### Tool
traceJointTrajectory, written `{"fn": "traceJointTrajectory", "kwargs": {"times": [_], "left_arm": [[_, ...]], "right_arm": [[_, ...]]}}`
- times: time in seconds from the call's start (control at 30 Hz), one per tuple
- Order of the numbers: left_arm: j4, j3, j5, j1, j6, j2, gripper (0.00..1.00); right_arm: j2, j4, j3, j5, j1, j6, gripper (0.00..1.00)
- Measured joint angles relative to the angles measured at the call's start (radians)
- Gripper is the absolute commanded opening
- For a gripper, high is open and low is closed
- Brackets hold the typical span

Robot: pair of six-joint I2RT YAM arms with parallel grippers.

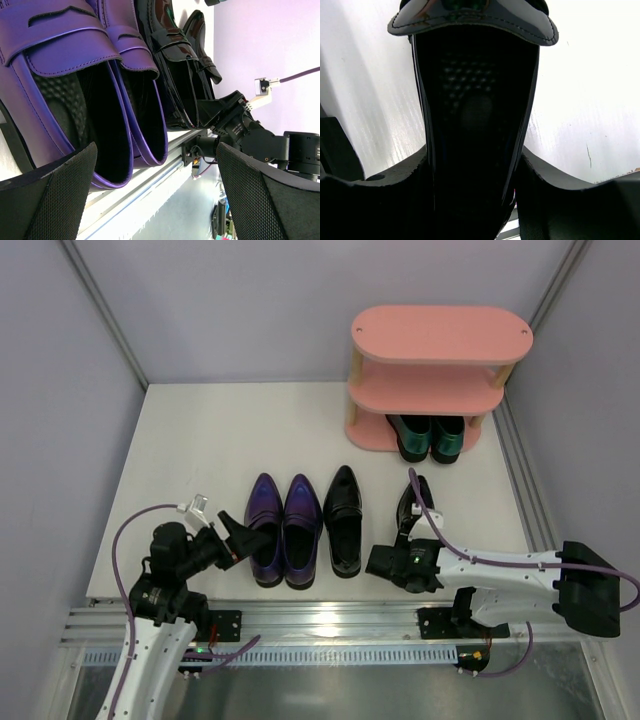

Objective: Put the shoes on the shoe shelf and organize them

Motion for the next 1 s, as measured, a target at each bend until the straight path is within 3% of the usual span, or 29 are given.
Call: {"fn": "traceJointTrajectory", "kwargs": {"times": [0.27, 0.47, 0.67, 1.0], "left_arm": [[-0.007, 0.0, -0.001, 0.0, 0.0, -0.014, 1.0], [-0.025, 0.0, -0.002, 0.0, 0.0, -0.037, 1.0], [-0.031, 0.0, -0.008, 0.0, 0.0, -0.039, 1.0], [-0.038, 0.001, -0.016, 0.0, 0.003, -0.038, 1.0]], "right_arm": [[-0.061, 0.013, 0.001, -0.026, 0.005, -0.15, 0.04], [-0.233, 0.055, 0.016, -0.113, 0.096, -0.356, 0.04], [-0.336, 0.026, 0.048, -0.114, 0.1, -0.485, 0.04], [-0.38, -0.135, 0.175, -0.008, 0.105, -0.463, 0.04]]}}
